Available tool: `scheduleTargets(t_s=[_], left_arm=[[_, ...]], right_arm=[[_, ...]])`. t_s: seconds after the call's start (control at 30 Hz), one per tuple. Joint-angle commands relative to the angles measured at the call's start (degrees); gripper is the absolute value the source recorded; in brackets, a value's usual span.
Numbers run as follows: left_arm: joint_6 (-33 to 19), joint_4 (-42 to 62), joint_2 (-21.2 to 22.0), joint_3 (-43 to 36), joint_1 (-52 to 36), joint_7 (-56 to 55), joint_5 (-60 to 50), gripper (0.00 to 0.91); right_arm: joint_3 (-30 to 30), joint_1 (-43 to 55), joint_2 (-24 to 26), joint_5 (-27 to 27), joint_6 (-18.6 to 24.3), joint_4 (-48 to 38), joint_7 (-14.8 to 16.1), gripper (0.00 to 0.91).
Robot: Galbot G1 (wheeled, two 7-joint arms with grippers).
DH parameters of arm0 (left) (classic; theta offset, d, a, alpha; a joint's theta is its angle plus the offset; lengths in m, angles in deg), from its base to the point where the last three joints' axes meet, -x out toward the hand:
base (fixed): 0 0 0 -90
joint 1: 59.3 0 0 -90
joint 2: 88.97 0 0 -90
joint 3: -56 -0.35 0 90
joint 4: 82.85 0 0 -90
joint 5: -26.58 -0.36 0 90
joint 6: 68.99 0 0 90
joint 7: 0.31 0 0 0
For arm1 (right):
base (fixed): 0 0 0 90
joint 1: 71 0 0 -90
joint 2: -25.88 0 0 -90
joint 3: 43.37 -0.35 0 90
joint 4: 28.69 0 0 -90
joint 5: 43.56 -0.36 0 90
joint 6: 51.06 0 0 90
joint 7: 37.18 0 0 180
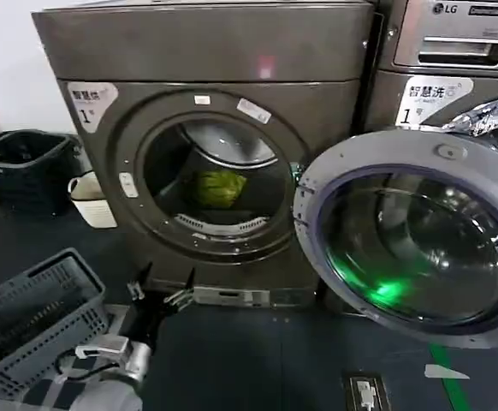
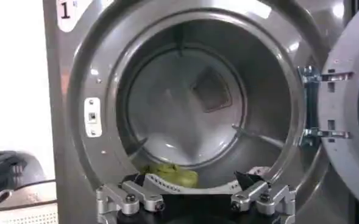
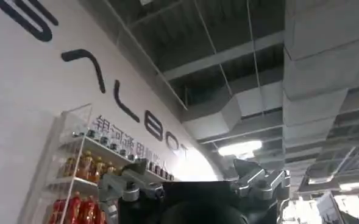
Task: Grasp the clothes from the dryer.
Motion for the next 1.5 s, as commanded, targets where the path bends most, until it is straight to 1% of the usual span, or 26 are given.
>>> scheduleTargets(t_s=[0.03, 0.13, 0.2, 0.23, 0.33, 0.4, 0.47, 0.53, 0.67, 0.77, 0.8, 0.9, 1.03, 1.13, 1.17, 1.3, 1.33, 1.37, 1.43, 1.5], left_arm=[[0.03, 0.16, -0.01, -0.05, -0.05, 0.06, -0.07, 0.907], [-0.07, 0.34, -0.02, -0.08, -0.26, 0.04, -0.05, 0.907], [-0.47, 0.86, -0.11, -0.17, -0.45, -0.05, 0.13, 0.907], [-0.47, 1.11, -0.12, -0.25, -0.63, -0.04, 0.09, 0.907], [-0.77, 1.73, -0.10, -0.87, -1.28, -0.06, 0.13, 0.907], [-1.94, 2.16, -0.11, -1.09, -2.29, -0.24, 0.63, 0.907], [-4.88, 3.16, -0.37, -1.73, -3.30, -1.10, 1.51, 0.907], [-6.09, 3.98, -0.81, -2.33, -4.80, -1.26, 2.20, 0.907], [-5.54, 8.25, -1.10, -4.16, -10.57, -1.45, 2.92, 0.907], [-5.79, 13.90, -1.20, -5.39, -16.34, -2.26, 3.82, 0.907], [-5.59, 17.21, -1.22, -5.76, -20.04, -2.44, 4.33, 0.907], [-5.59, 22.09, -1.01, -6.59, -25.90, -2.69, 5.23, 0.907], [-6.72, 33.09, -0.40, -7.85, -36.58, -2.69, 4.97, 0.907], [-6.81, 39.92, -0.04, -8.56, -41.72, -2.70, 5.22, 0.907], [-7.44, 43.68, 0.12, -8.85, -44.17, -2.70, 4.90, 0.907], [-9.38, 53.52, 1.03, -9.26, -51.77, -2.62, 4.68, 0.907], [-10.27, 56.16, 1.30, -9.28, -53.77, -2.48, 4.21, 0.907], [-11.62, 61.34, 1.50, -9.64, -56.38, -2.20, 4.02, 0.907], [-13.22, 66.72, 1.81, -10.00, -59.56, -1.76, 2.28, 0.907], [-13.67, 71.48, 2.22, -10.43, -62.94, -0.79, 1.48, 0.907]], right_arm=[[0.01, 0.04, 0.04, 0.37, 0.18, 0.08, 0.05, 0.907], [-0.21, -0.12, 0.06, 1.67, -0.60, 0.28, 0.80, 0.907], [-0.33, -0.20, -0.11, 1.22, -0.51, 1.05, 2.23, 0.907], [-0.26, -0.19, -0.18, 1.53, -0.50, 1.33, 2.40, 0.907], [-0.22, -0.28, -0.19, 1.75, -0.20, 1.76, 2.53, 0.907], [-0.28, -0.53, -0.20, 2.07, 0.62, 1.99, 2.59, 0.907], [-0.47, -0.88, -0.25, 1.99, 0.55, 2.30, 2.45, 0.907], [-0.76, -1.24, -0.55, 2.01, 0.52, 2.65, 2.38, 0.907], [-1.45, -1.94, -0.79, 2.14, 0.20, 3.03, 1.99, 0.907], [-1.75, -2.35, -0.86, 2.40, -0.18, 3.29, 2.09, 0.907], [-1.84, -2.47, -0.96, 2.38, -0.14, 3.45, 2.25, 0.907], [-1.89, -2.52, -1.17, 2.20, 0.13, 3.62, 2.51, 0.907], [-1.92, -2.52, -1.17, 2.01, 0.32, 3.69, 2.86, 0.907], [-2.13, -2.40, -0.91, 1.73, 0.41, 3.64, 3.11, 0.907], [-2.07, -2.38, -0.87, 1.71, 0.49, 3.61, 3.13, 0.907], [-1.83, -2.13, -0.67, 1.60, 0.88, 3.42, 3.54, 0.907], [-1.79, -2.05, -0.61, 1.53, 0.93, 3.31, 3.67, 0.907], [-1.78, -1.99, -0.53, 1.52, 1.04, 3.09, 3.72, 0.907], [-1.69, -1.83, -0.48, 1.52, 1.19, 2.83, 3.80, 0.907], [-1.44, -1.61, -0.52, 1.53, 1.25, 2.77, 3.96, 0.907]])
